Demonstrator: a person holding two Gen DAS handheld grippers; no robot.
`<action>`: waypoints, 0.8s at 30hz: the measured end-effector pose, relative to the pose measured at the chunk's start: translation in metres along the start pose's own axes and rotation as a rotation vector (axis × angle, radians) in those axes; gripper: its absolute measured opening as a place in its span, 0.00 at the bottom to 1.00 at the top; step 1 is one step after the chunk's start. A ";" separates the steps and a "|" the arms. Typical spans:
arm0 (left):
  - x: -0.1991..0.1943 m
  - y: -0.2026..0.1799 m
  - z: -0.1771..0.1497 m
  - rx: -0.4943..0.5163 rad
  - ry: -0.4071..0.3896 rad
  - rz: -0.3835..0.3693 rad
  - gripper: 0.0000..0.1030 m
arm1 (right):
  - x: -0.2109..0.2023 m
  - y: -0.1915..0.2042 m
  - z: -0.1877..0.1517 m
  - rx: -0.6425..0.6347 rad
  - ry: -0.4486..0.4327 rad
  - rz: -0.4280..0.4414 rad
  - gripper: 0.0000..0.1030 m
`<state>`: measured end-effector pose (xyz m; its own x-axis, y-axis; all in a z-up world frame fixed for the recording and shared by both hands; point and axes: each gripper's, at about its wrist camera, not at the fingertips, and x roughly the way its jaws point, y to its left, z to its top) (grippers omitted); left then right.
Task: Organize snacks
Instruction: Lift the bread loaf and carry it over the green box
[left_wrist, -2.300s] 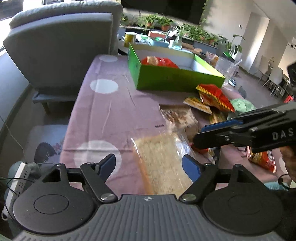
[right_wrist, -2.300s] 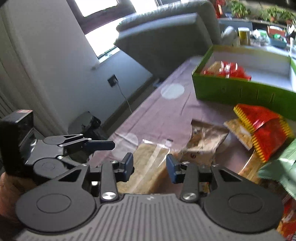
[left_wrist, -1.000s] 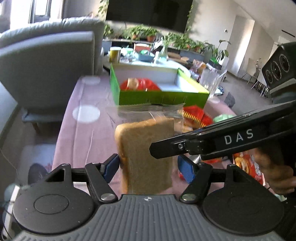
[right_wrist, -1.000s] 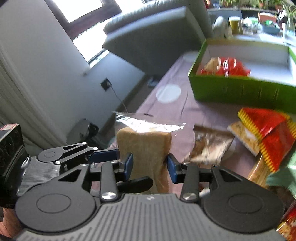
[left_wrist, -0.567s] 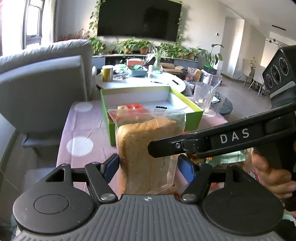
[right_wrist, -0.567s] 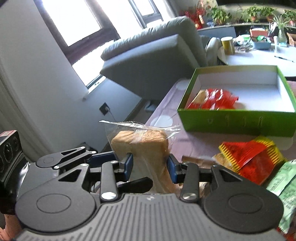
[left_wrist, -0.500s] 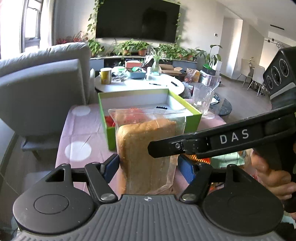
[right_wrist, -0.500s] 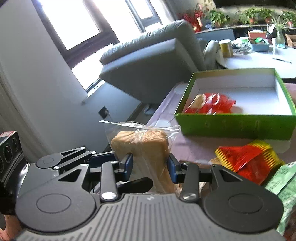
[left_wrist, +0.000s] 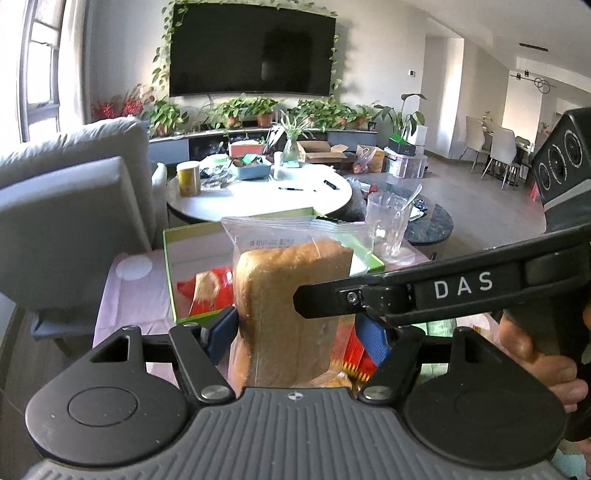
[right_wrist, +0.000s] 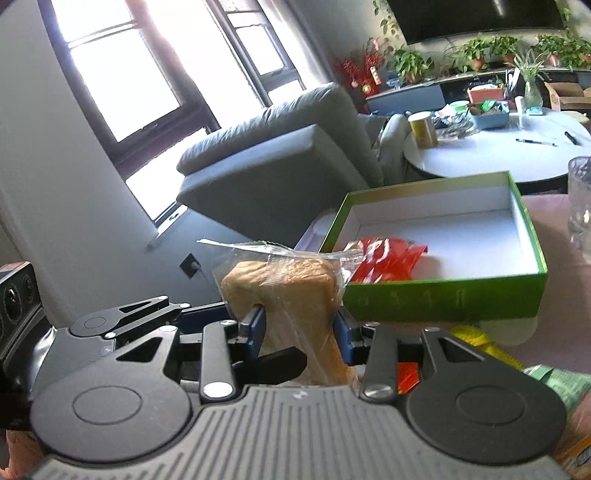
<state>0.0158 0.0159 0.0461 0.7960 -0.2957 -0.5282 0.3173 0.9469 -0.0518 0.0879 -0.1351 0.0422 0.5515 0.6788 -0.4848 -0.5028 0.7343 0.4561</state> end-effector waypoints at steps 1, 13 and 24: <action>0.001 -0.001 0.002 0.005 -0.002 0.000 0.65 | -0.001 -0.002 0.003 0.002 -0.006 -0.002 0.40; 0.024 -0.023 0.038 0.075 -0.049 0.002 0.66 | -0.002 -0.034 0.036 0.037 -0.061 -0.002 0.40; 0.061 -0.022 0.072 0.057 -0.066 0.000 0.67 | 0.003 -0.062 0.065 0.050 -0.118 -0.005 0.40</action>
<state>0.0941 -0.0316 0.0760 0.8274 -0.3054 -0.4714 0.3449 0.9386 -0.0027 0.1637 -0.1792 0.0608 0.6295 0.6675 -0.3976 -0.4675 0.7341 0.4924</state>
